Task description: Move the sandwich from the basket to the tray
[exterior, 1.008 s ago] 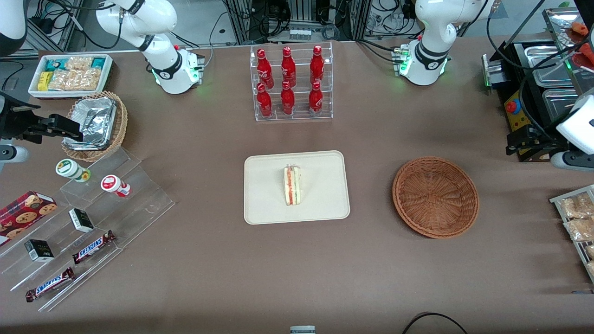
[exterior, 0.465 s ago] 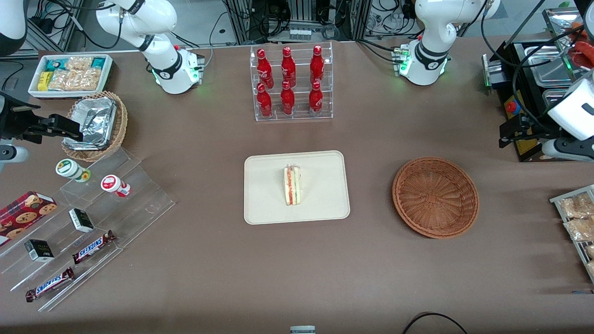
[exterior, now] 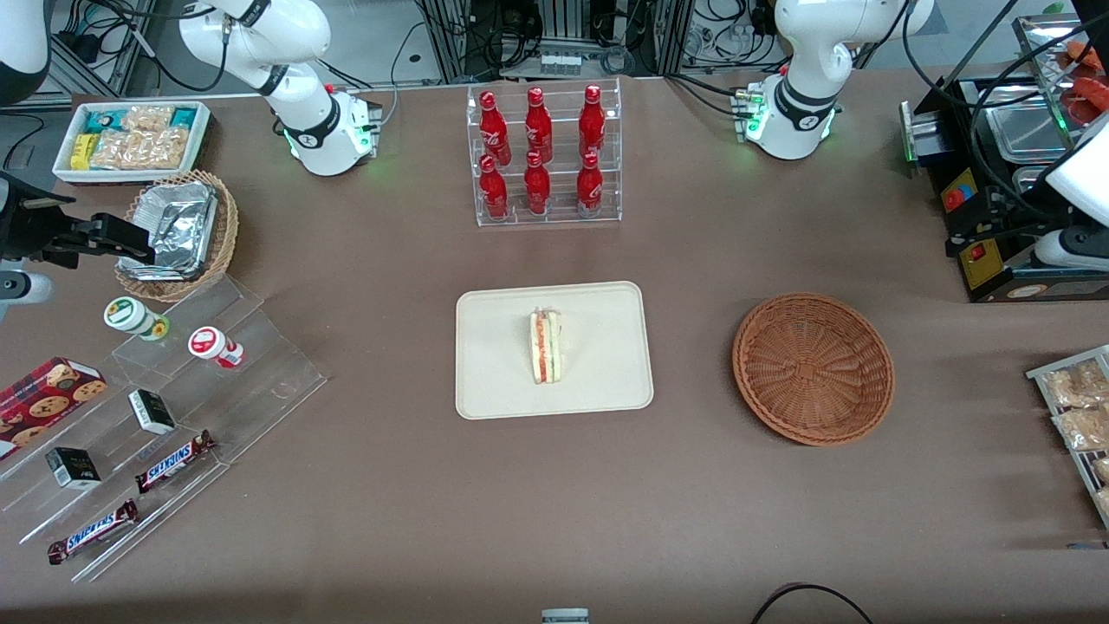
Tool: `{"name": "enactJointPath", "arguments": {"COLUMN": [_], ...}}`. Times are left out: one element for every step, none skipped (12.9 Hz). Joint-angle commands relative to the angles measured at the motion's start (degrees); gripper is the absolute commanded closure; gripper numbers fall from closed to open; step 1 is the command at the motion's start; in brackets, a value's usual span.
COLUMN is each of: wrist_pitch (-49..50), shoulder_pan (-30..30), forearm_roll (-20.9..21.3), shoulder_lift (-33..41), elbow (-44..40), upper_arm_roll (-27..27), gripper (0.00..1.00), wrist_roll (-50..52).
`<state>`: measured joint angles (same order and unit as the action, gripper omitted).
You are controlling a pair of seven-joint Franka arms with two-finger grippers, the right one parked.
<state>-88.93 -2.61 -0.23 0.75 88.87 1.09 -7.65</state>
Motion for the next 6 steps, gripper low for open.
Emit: {"name": "enactJointPath", "arguments": {"wrist_pitch": [-0.37,0.15,0.16,0.07,-0.02,-0.02], "shoulder_pan": [0.06,0.06,0.14,0.14,0.14,0.14], "forearm_roll": [-0.21,-0.21,-0.21,-0.38,-0.64,-0.73], "shoulder_lift": [1.80,1.45,1.36,1.36,1.36,1.36], "elbow": [1.66,0.79,0.61,0.60,0.60,0.60], "upper_arm_roll": [0.14,0.14,0.14,0.14,0.14,0.14], "gripper": [0.00,0.00,0.00,0.00,0.00,0.00], "wrist_roll": [3.24,3.17,2.73,2.81,3.07,3.16]}}
